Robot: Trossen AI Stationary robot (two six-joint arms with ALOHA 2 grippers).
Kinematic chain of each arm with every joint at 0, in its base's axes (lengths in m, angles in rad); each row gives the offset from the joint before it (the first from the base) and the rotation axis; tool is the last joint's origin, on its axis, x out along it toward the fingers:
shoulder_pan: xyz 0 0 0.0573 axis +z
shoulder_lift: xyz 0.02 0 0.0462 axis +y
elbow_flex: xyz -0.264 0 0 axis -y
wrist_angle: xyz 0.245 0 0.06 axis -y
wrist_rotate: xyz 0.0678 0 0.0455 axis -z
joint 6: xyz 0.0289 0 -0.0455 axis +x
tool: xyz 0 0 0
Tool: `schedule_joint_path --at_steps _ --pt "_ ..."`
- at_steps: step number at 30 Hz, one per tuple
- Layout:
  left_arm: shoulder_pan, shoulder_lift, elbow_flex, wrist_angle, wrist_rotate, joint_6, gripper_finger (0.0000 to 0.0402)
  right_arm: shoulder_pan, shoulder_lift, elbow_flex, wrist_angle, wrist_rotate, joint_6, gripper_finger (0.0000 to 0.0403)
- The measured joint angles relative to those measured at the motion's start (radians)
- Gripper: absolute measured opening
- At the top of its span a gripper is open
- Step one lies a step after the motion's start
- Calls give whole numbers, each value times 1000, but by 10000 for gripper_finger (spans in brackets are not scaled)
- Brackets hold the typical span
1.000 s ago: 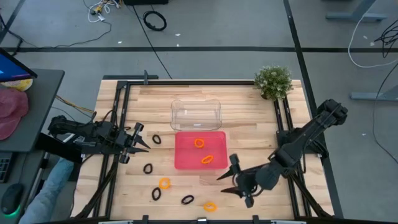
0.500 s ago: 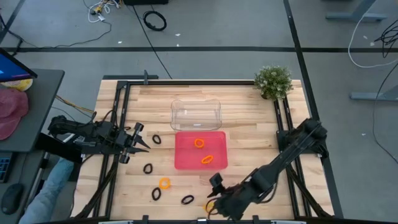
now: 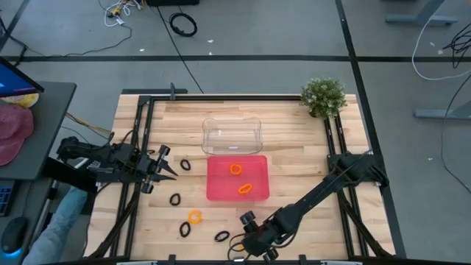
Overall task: Sort spring keychains
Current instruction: Put the right orange spring keychain into the pink bin
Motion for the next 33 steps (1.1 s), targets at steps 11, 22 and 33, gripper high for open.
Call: schedule_joint_path --at_steps 11,22,33 --pt "0 0 0 0 0 0 69 -36 127 9 22 -67 -11 108" --pt "0 0 0 0 0 0 69 0 -15 -8 -134 72 -65 19" --pt "0 0 0 -2 0 0 69 4 -276 -12 -231 359 -24 19"
